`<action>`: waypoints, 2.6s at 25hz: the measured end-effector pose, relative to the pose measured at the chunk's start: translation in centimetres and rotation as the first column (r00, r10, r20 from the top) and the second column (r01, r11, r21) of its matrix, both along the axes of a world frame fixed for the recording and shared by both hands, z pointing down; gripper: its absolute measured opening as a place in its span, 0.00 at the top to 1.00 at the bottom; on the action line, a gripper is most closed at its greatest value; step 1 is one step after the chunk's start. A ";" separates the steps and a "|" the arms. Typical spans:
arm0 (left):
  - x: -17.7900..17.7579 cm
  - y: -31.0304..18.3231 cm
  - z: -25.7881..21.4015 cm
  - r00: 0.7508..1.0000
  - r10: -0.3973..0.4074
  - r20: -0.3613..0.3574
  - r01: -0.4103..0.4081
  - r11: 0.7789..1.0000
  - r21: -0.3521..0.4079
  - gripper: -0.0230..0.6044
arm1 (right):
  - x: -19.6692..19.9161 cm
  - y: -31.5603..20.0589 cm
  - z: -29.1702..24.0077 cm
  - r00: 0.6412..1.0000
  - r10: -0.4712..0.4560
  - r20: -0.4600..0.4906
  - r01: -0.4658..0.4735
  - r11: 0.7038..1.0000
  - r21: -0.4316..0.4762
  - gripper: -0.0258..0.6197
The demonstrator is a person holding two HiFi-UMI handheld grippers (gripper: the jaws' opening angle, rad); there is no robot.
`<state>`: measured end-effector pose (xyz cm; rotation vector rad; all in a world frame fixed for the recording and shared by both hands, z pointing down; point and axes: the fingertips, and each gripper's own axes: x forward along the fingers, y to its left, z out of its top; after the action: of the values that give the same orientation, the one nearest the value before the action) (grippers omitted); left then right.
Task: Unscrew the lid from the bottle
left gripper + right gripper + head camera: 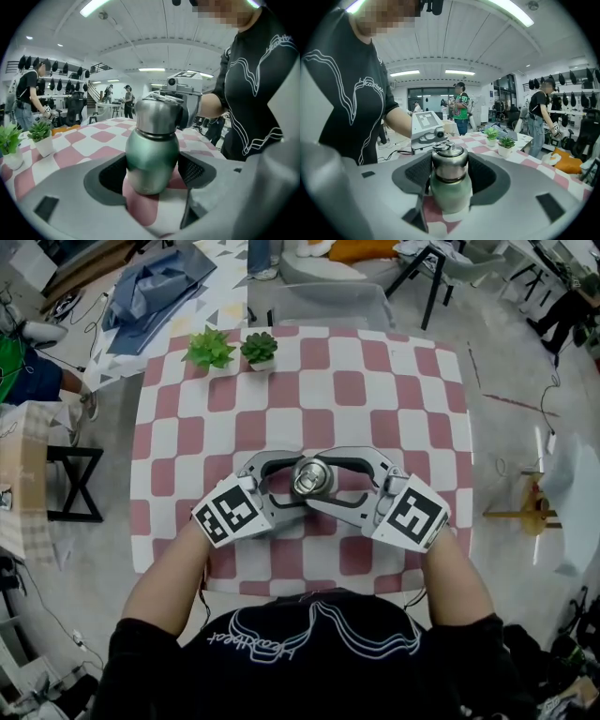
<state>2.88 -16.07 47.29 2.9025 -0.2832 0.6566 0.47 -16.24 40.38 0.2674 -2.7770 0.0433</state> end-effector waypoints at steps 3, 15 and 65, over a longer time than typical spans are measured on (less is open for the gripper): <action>0.0 0.0 0.0 0.997 0.074 0.011 -0.074 0.997 -0.004 0.41 | 0.0 0.0 0.1 0.998 -0.059 -0.015 0.059 0.998 -0.010 0.58; -0.2 0.1 0.1 0.980 0.199 0.029 -0.199 0.980 -0.023 0.41 | 0.0 0.1 0.5 0.986 -0.159 -0.042 0.159 0.987 -0.007 0.58; -8.3 10.0 -18.4 0.800 -0.500 -0.330 0.527 0.850 -0.009 0.94 | 4.6 9.9 -12.1 0.782 0.539 0.312 -0.545 0.835 -0.076 0.58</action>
<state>-5.47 -6.06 28.85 2.7414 -1.0270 0.0765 5.04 -6.39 28.30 1.1603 -2.9103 0.2235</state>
